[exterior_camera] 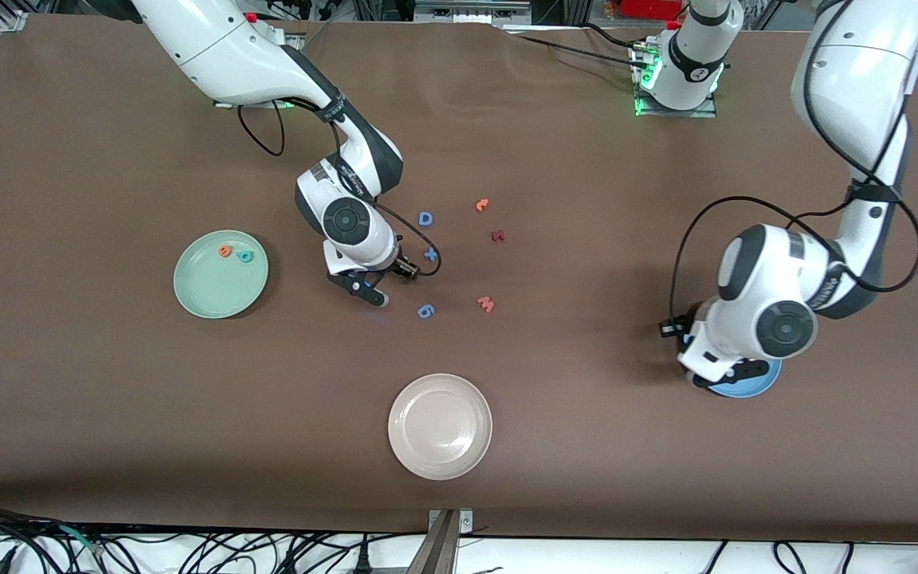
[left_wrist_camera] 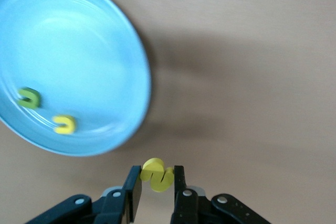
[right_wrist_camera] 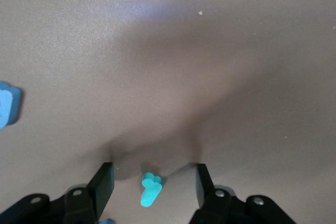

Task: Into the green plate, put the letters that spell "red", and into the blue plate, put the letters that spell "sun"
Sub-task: 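Grasp the yellow letter with the left gripper while the right gripper grasps teal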

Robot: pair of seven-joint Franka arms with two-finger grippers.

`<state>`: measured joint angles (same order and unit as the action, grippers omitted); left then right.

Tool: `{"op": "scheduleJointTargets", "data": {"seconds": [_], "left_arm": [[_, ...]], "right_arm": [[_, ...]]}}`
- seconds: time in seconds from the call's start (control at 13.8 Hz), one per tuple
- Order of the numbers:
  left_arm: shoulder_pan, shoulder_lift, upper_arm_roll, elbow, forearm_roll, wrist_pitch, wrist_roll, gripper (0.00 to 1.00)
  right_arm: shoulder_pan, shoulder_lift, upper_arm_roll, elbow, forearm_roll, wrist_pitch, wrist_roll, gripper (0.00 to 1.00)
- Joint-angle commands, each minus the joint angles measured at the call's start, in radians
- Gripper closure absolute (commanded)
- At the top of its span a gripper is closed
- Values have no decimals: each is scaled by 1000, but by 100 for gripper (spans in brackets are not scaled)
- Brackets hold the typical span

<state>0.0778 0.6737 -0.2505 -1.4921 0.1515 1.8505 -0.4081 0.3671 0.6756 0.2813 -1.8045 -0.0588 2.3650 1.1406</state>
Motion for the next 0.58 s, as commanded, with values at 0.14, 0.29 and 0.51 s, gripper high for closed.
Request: {"op": "scheduleJointTargets", "data": {"seconds": [0.14,0.29,0.51], "left_arm": [[131,27,-13,16,37,-4,199,89],[145,41,-6,16,65,24,230,75],[171,47,-4,16,80,58,278,0]], "right_arm": [[6,-21,18,-7,-18,-64,50,31],[7,-22,18,-7,-18,-75,53,42],[9,-22,18,-6,-18,-75,54,69]]}}
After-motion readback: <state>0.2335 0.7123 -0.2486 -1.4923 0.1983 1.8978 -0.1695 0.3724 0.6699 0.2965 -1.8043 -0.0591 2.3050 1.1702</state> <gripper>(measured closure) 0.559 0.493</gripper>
